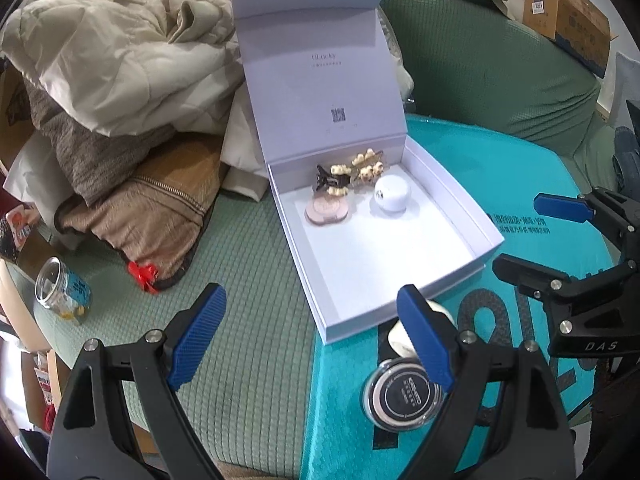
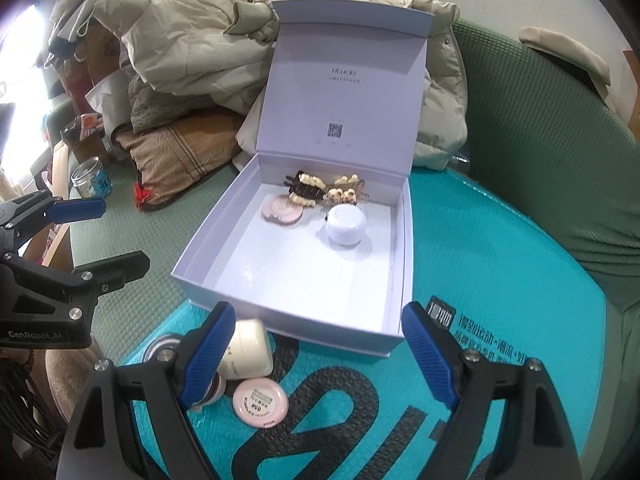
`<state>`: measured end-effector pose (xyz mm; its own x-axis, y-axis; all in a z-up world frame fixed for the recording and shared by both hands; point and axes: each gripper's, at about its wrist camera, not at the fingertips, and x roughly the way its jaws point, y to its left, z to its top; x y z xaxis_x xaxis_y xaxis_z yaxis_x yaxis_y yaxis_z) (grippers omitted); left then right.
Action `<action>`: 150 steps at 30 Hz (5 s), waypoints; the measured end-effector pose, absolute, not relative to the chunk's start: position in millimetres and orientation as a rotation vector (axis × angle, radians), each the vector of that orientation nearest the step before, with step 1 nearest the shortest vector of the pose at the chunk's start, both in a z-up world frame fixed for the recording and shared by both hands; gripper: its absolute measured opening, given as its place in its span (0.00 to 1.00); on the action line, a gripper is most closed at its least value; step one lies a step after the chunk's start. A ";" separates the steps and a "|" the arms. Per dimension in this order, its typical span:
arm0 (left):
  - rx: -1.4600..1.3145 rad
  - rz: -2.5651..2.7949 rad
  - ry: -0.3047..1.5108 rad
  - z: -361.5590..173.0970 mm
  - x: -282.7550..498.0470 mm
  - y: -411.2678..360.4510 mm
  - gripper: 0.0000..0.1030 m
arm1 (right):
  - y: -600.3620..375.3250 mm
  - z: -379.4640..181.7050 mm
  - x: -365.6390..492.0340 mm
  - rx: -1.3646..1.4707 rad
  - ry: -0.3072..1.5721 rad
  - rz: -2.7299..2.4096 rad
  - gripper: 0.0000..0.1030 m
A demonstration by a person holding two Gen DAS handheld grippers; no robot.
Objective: Organize objects
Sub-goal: 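Withdraw both tools from the box toward the jars on the mat, then grasp the black-lidded jar with left tool while right tool grasps pink compact, then lift the black-lidded jar and pink compact and carry them over the box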
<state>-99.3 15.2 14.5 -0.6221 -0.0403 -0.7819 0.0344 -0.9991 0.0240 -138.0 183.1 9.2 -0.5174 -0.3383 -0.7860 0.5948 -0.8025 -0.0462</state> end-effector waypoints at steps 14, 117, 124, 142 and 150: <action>1.455 -2.776 -0.001 -12.8 -72.2 30.5 0.84 | 194.1 -16.9 -115.4 1.190 0.406 -2.248 0.83; 1.593 -2.818 0.447 -82.7 -38.2 36.2 0.68 | 187.0 -81.1 -76.8 1.254 0.504 -2.069 0.50; 1.560 -2.818 0.410 -72.0 -28.5 33.7 0.68 | 181.1 -65.9 -66.5 1.203 0.518 -2.069 0.50; 1.525 -2.800 0.392 -52.0 -26.8 19.4 0.68 | 150.6 -28.1 -65.1 1.055 0.579 -2.023 0.50; 1.517 -2.808 0.360 -43.0 -38.7 17.6 0.68 | 144.2 -11.7 -74.5 0.990 0.613 -2.024 0.50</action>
